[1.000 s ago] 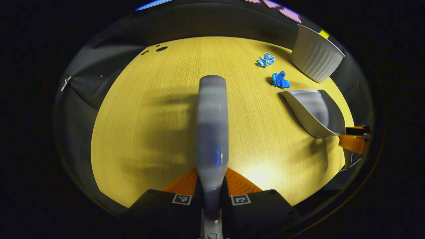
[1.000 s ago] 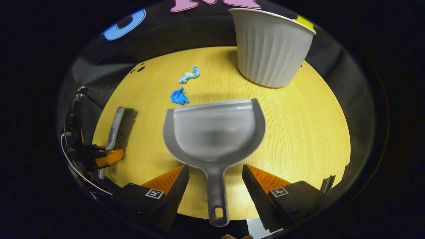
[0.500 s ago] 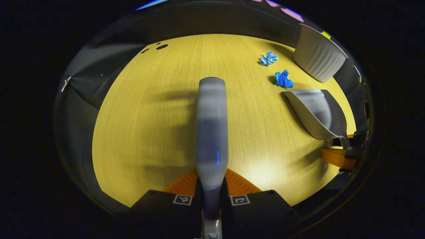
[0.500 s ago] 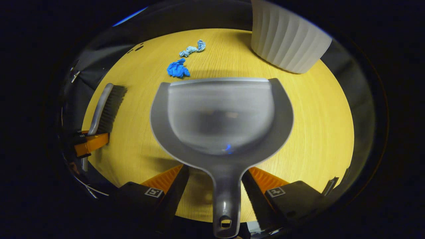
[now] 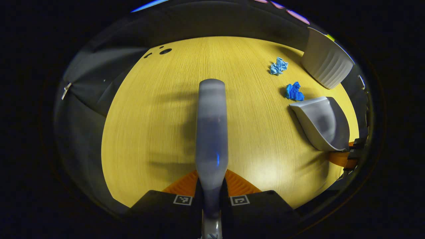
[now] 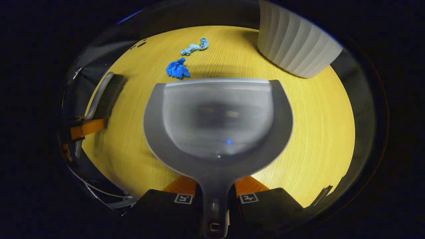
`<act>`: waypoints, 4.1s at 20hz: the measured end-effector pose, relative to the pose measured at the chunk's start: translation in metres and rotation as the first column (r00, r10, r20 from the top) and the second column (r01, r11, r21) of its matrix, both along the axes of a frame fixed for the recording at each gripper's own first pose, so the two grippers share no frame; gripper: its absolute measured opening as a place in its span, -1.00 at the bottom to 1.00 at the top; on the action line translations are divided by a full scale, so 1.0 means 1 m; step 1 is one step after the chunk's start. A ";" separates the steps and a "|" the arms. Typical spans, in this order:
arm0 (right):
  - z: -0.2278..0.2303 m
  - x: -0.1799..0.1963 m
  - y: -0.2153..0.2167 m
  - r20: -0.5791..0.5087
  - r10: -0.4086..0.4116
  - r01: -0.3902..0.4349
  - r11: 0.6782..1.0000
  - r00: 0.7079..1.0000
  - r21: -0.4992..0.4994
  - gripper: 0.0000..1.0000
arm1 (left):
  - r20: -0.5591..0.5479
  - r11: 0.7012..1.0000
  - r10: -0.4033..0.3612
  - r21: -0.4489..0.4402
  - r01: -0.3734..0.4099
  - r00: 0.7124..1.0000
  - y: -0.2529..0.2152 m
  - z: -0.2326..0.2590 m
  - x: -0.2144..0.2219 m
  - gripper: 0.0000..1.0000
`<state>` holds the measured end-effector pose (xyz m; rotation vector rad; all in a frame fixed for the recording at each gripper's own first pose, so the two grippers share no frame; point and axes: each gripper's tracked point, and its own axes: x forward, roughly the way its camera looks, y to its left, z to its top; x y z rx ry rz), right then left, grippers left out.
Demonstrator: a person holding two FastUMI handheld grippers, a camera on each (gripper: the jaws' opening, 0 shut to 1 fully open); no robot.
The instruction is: Pick up the small broom and dustpan from the desktop, sweep the trash into the dustpan with the broom, and then empty the trash into the garbage bin.
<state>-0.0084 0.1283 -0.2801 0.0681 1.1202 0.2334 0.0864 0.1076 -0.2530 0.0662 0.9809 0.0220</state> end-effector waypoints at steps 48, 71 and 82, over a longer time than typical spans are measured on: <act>-0.001 -0.001 -0.070 0.105 0.377 -0.375 0.926 0.920 -0.035 -0.33 | -0.245 0.750 -0.645 -0.020 0.661 0.724 -0.187 0.027 0.024 -0.46; 0.209 -0.029 -0.149 0.143 0.225 -0.216 0.973 0.964 -0.076 -0.33 | -0.115 0.917 -0.398 -0.080 0.391 0.910 -0.099 -0.089 -0.065 -0.46; 0.317 0.056 -0.193 0.285 0.072 -0.060 0.997 0.956 -0.052 -0.33 | -0.021 0.937 -0.344 -0.076 0.342 0.939 -0.093 -0.051 -0.065 -0.46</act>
